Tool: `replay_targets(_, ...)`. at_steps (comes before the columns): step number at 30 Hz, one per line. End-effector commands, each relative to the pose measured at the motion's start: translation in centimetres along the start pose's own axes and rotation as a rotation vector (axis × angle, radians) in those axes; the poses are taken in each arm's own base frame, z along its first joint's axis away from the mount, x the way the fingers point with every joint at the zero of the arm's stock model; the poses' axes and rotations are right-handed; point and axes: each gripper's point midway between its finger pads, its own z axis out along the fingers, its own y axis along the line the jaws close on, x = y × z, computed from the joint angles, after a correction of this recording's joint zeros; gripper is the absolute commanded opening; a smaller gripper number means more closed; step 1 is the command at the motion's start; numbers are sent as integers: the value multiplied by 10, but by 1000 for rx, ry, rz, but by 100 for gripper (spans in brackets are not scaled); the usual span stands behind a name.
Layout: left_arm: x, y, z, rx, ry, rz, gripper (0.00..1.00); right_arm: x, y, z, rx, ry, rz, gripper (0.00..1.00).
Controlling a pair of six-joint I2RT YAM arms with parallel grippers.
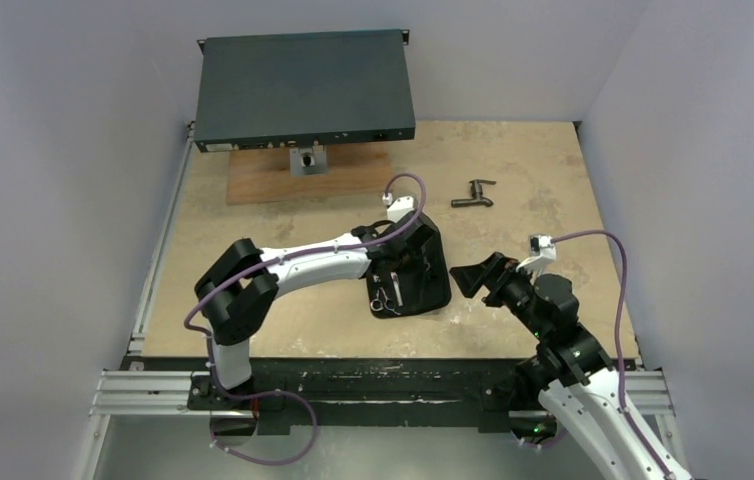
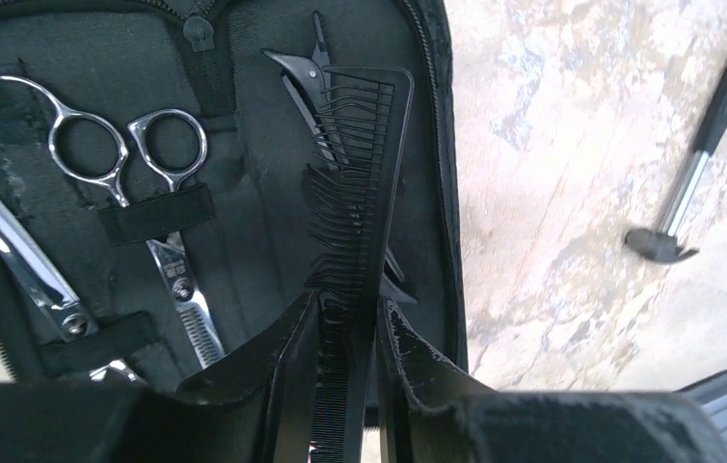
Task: Sort the hair-cutting tools
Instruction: Place the comb in the hairdressing tool bag.
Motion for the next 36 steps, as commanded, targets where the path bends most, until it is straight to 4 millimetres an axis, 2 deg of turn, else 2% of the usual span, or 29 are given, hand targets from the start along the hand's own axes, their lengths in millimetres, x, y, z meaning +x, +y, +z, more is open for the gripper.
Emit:
replay_targets(1,-13,-8,15,-8,-48,-169,0,-16,13,-10,-25,-43,-1,89)
replay_targets(6,-7,9,25,-46,-87,-265,0,-16,13,-11,-26,-45,-2,89)
replay_targets(11,-6,14,29,-78,-92,-292,0,-16,12,-10,-26,-44,-3,89)
replay_targets(17,4,18,37,-108,-53,-279,0,-16,12,-10,-23,-43,-6,89)
replay_targets(24,12,32,41,-158,-35,-237,0,-15,12,-9,-25,-44,-3,89)
replay_targets(26,11,31,41,-157,-33,-220,10,-14,11,-9,-25,-42,-3,89)
replay_targets(28,8,28,39,-151,-31,-202,29,-15,11,-10,-25,-44,-3,89)
replay_targets(30,5,24,37,-147,-27,-185,43,-15,12,-10,-26,-44,-4,89)
replay_targets(33,1,19,32,-137,-25,-166,57,-15,12,-10,-24,-44,-2,89)
replay_targets(36,-5,15,25,-124,-28,-146,64,-15,11,-9,-22,-43,-2,89)
